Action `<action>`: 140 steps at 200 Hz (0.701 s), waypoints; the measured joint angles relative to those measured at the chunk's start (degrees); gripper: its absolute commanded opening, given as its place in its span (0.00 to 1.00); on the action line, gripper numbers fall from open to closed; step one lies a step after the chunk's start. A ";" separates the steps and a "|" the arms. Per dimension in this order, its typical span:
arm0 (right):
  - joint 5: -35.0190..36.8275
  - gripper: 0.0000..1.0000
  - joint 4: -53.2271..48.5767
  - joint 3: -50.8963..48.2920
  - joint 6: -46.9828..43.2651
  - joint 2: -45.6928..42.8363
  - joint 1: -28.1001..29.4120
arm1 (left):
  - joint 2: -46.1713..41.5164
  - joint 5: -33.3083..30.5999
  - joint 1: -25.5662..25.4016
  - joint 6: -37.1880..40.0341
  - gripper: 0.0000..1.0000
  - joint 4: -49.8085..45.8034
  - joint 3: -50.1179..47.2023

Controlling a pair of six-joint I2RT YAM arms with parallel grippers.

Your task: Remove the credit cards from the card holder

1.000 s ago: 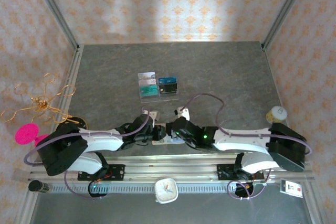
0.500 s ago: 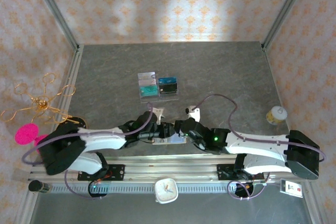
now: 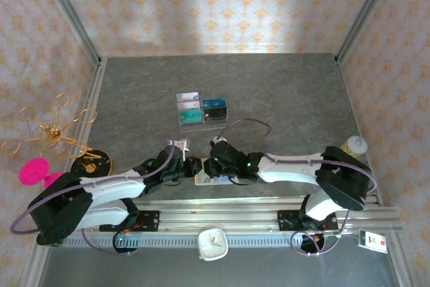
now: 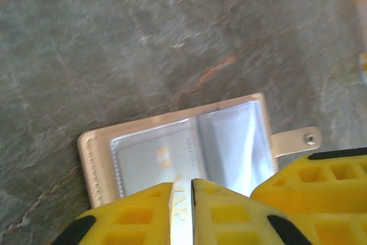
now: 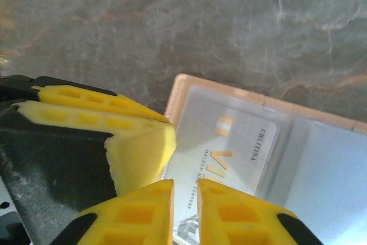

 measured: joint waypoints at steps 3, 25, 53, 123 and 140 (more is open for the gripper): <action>-0.42 0.16 -0.04 0.00 0.15 0.44 -0.26 | 0.46 0.02 0.00 0.17 0.11 0.00 0.00; -2.91 0.15 0.04 -0.20 1.44 1.92 -1.99 | 2.91 0.09 0.00 0.72 0.08 0.04 0.00; -4.00 0.16 0.35 -0.33 2.67 2.89 -3.19 | 4.50 0.11 0.00 1.33 0.01 0.83 0.00; -4.02 0.21 0.20 -0.61 4.87 4.50 -3.56 | 5.81 0.20 0.00 1.86 0.00 2.71 0.00; -3.82 0.22 0.09 -0.61 5.14 4.68 -3.67 | 6.01 0.22 0.00 1.86 0.00 3.08 0.00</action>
